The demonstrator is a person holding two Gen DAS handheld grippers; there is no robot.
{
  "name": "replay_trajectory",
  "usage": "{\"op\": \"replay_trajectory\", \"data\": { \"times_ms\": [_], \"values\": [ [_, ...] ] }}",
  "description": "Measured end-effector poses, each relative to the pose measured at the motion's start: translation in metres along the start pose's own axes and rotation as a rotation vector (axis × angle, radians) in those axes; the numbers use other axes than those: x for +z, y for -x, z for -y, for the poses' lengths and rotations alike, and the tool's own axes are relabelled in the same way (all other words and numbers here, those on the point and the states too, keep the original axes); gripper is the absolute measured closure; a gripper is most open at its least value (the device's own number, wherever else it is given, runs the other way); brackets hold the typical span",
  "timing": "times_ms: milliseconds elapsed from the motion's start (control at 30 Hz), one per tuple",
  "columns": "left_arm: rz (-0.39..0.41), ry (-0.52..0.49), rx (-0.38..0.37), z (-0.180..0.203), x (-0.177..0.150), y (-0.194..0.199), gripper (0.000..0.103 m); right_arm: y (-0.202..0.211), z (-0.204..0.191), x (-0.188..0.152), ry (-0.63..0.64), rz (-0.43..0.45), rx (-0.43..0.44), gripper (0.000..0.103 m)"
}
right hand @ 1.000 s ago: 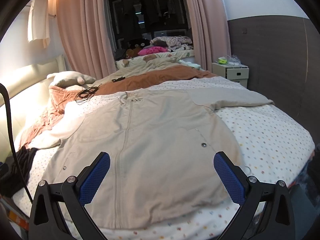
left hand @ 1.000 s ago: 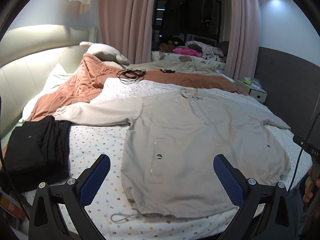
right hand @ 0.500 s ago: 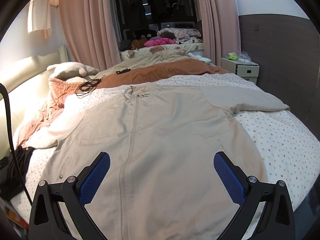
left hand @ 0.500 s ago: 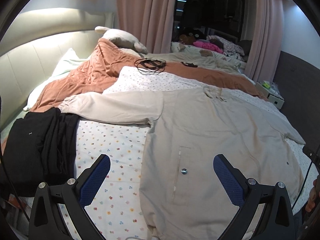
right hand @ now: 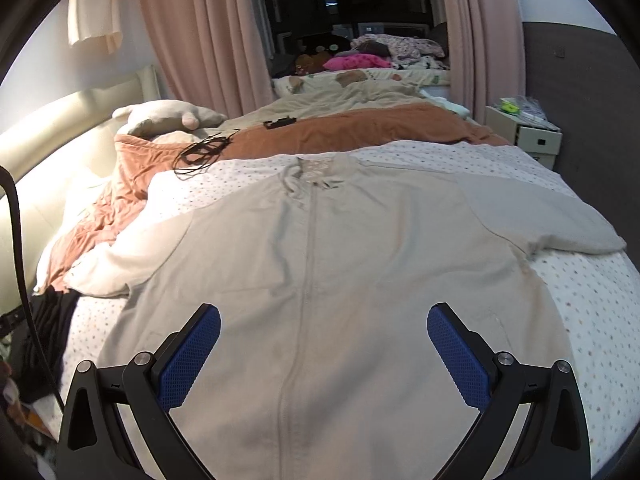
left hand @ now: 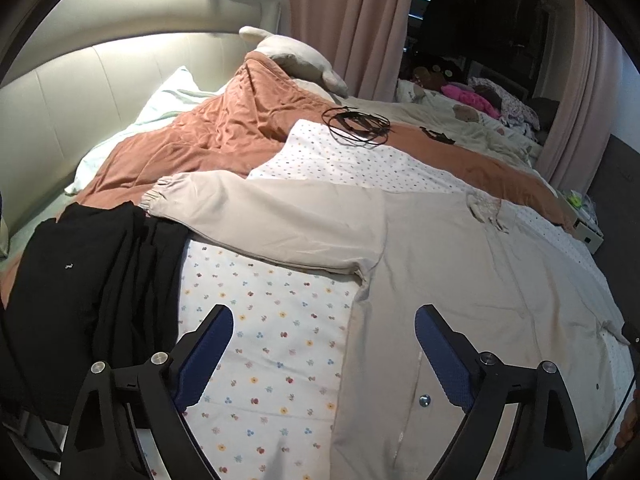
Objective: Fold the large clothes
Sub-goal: 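Move both tools down over the jacket toward its elastic sleeve cuff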
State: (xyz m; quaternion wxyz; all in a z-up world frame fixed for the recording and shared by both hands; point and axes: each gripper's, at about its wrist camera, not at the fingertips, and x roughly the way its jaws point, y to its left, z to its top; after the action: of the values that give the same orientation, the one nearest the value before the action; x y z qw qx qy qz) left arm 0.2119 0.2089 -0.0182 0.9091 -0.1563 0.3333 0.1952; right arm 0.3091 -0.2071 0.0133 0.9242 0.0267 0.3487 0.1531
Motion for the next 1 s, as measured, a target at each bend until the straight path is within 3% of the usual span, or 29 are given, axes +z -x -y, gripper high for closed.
{"op": "replay_trajectory", "data": {
  "times_ms": [233,400,600,667,767,900,1000],
  "values": [
    [-0.013,0.061,0.038,-0.030,0.034,-0.026,0.015,-0.031,-0.018,0.019,0.016,-0.019,0.052,0.000],
    [-0.043,0.106,0.072,-0.051,0.060,-0.053,0.024,-0.054,-0.028,0.026,0.008,-0.032,0.098,0.002],
    [-0.160,0.197,0.111,-0.075,0.081,-0.104,0.036,-0.085,-0.046,0.032,0.002,-0.059,0.162,0.012],
    [-0.203,0.223,0.130,-0.083,0.085,-0.122,0.046,-0.095,-0.052,0.031,-0.006,-0.066,0.186,0.013],
    [-0.245,0.247,0.157,-0.091,0.090,-0.141,0.046,-0.107,-0.057,0.028,-0.018,-0.074,0.212,0.014],
    [-0.292,0.258,0.203,-0.100,0.098,-0.169,0.046,-0.135,-0.065,0.024,-0.032,-0.118,0.255,0.032],
    [-0.325,0.281,0.229,-0.109,0.101,-0.189,0.046,-0.156,-0.068,0.019,-0.045,-0.161,0.259,0.034]
  ]
}}
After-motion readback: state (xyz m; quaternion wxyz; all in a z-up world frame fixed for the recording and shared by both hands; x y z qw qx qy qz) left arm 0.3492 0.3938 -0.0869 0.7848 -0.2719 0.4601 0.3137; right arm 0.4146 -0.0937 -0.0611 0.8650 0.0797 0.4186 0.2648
